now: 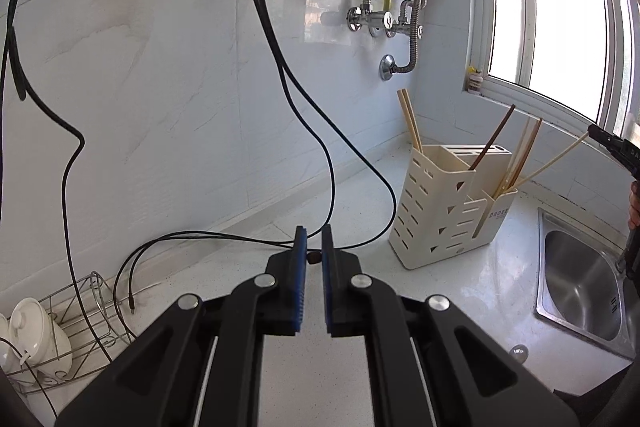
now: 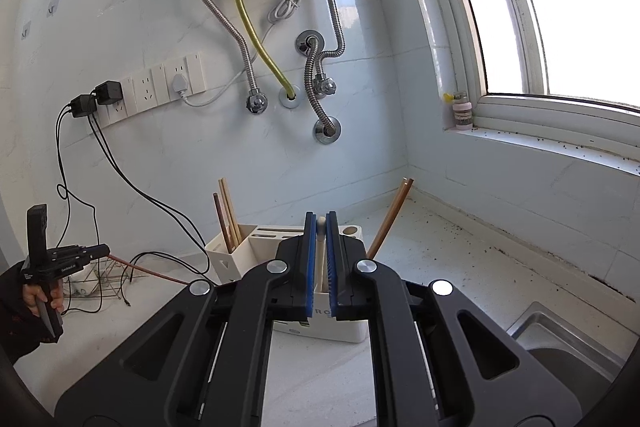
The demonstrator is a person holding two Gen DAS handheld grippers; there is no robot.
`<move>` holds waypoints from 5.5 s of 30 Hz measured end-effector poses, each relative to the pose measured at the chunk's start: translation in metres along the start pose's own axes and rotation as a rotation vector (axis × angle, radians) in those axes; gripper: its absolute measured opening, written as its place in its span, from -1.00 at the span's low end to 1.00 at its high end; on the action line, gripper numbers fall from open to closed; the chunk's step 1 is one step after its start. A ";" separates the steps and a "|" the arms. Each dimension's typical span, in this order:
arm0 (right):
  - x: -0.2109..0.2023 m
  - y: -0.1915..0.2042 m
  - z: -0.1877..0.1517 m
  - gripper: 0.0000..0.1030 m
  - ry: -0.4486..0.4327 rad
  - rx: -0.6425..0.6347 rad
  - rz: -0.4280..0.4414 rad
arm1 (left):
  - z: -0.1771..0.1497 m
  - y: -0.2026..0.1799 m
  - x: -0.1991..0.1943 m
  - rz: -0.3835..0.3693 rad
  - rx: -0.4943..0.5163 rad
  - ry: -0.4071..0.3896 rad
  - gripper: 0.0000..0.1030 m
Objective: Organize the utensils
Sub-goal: 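Lift and carry the dark chopstick above the holder with the left tool, then lower the dark chopstick into the holder and open the left tool, then open the right tool and move both tools toward the black spoons, then grasp the black spoon handle with the left tool while the right tool approaches the clear spoon bowl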
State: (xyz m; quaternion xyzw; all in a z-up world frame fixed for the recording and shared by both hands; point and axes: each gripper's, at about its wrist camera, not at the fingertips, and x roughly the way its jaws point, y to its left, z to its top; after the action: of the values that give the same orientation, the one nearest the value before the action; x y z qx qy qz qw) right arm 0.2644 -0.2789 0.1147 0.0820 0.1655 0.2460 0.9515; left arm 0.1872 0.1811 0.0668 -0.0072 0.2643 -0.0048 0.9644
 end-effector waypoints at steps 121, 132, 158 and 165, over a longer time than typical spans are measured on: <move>-0.033 0.047 -0.033 -0.44 0.138 -0.147 0.111 | 0.094 -0.111 -0.005 -0.126 0.040 -0.135 0.30; -0.014 0.081 -0.124 -0.44 0.396 -0.232 0.198 | 0.005 -0.124 -0.044 -0.181 0.083 0.002 0.30; 0.044 0.119 -0.218 -0.27 0.683 -0.482 0.288 | -0.174 -0.179 0.004 -0.296 0.177 0.430 -0.30; 0.053 0.119 -0.223 -0.27 0.708 -0.501 0.299 | -0.179 -0.180 0.013 -0.261 0.191 0.457 -0.30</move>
State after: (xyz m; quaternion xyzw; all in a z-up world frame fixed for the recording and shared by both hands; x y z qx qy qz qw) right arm 0.1762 -0.1331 -0.0794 -0.2169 0.4021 0.4259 0.7809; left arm 0.1060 -0.0012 -0.0913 0.0508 0.4701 -0.1553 0.8673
